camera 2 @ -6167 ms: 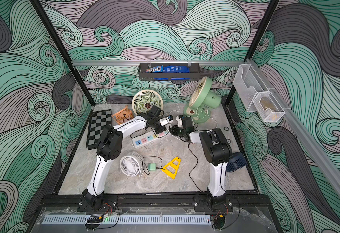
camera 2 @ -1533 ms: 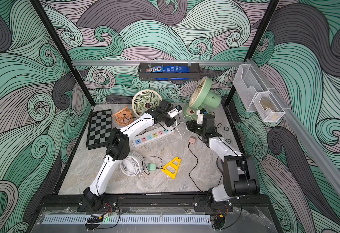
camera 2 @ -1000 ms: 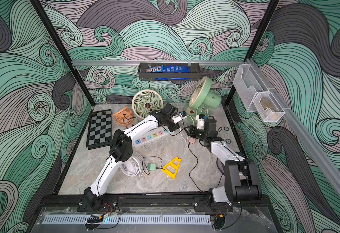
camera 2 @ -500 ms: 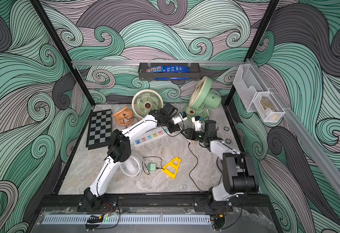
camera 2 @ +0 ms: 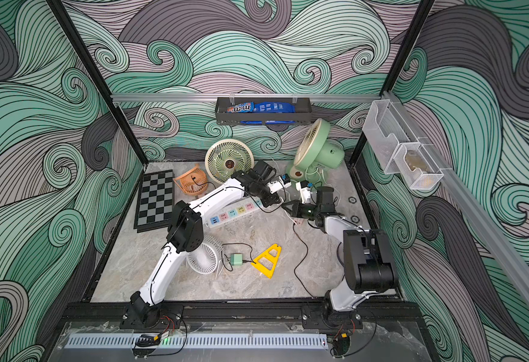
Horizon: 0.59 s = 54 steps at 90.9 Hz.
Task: Unplug the desk fan from the power strip
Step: Place the plug at the center of the board.
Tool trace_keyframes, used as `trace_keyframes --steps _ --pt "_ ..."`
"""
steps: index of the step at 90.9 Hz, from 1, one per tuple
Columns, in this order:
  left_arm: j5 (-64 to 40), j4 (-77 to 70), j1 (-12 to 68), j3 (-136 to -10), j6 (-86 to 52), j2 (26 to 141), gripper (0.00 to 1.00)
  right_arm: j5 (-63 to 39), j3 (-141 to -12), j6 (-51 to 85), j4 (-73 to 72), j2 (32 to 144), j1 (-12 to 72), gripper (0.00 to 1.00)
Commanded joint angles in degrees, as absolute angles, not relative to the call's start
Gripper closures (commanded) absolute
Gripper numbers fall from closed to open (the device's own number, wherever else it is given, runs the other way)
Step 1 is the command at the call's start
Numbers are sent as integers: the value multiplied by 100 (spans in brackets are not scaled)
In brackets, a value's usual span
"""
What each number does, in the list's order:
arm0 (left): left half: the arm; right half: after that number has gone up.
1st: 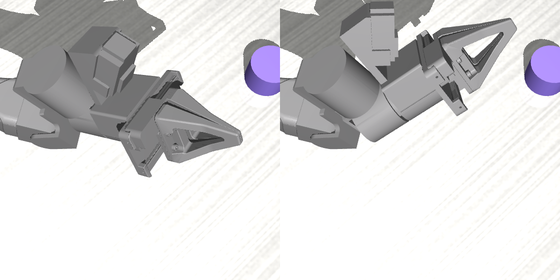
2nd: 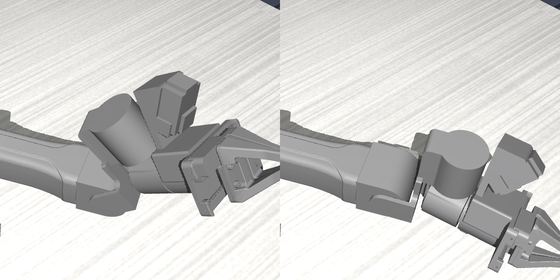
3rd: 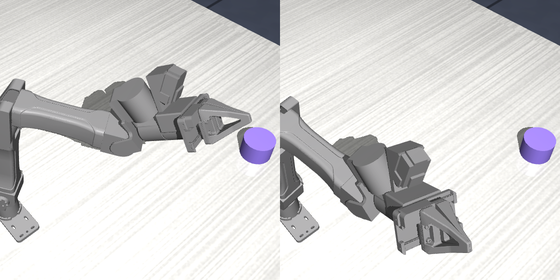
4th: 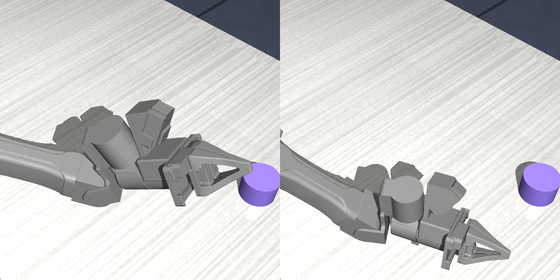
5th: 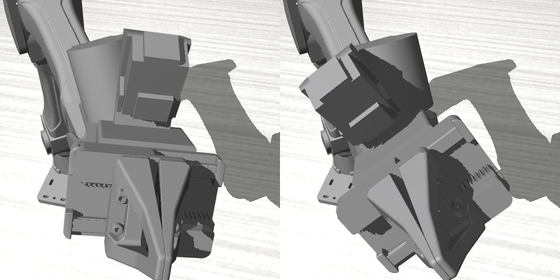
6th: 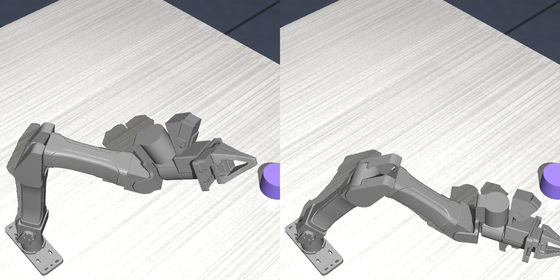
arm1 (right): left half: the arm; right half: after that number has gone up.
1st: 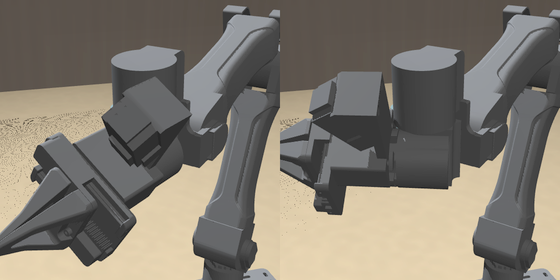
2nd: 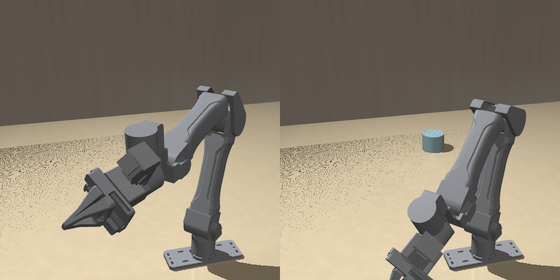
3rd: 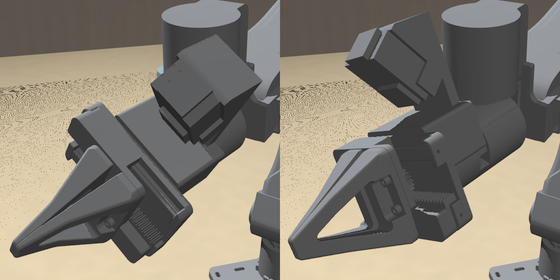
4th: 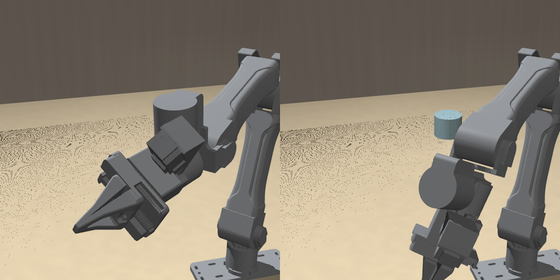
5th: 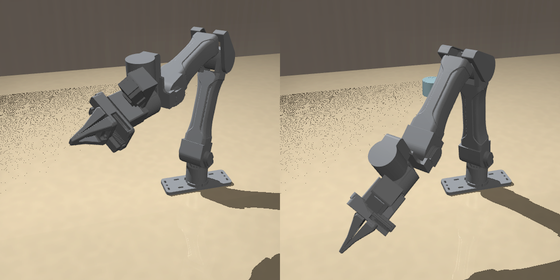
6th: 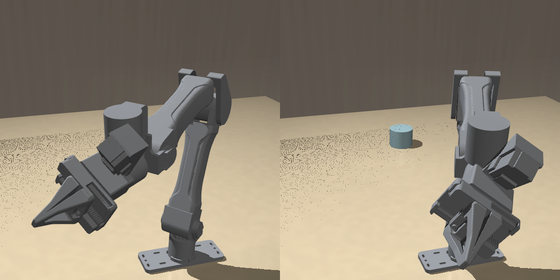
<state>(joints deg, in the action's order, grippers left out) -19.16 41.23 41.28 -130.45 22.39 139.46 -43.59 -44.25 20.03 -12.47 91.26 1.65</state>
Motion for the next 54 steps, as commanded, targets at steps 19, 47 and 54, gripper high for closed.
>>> trace_keyframes --steps 19,47,54 --pt "-1898 4038 4141 -12731 2303 13424 53 -4007 -4466 2232 -1434 8746 -423 100" --pt "-2020 3857 3991 -12203 2169 12883 37 -3543 -4618 2581 -1382 8801 -1461 100" --pt "-2021 3824 3905 -12014 2171 12773 37 -3556 -4748 2705 -1396 9054 -1658 100"
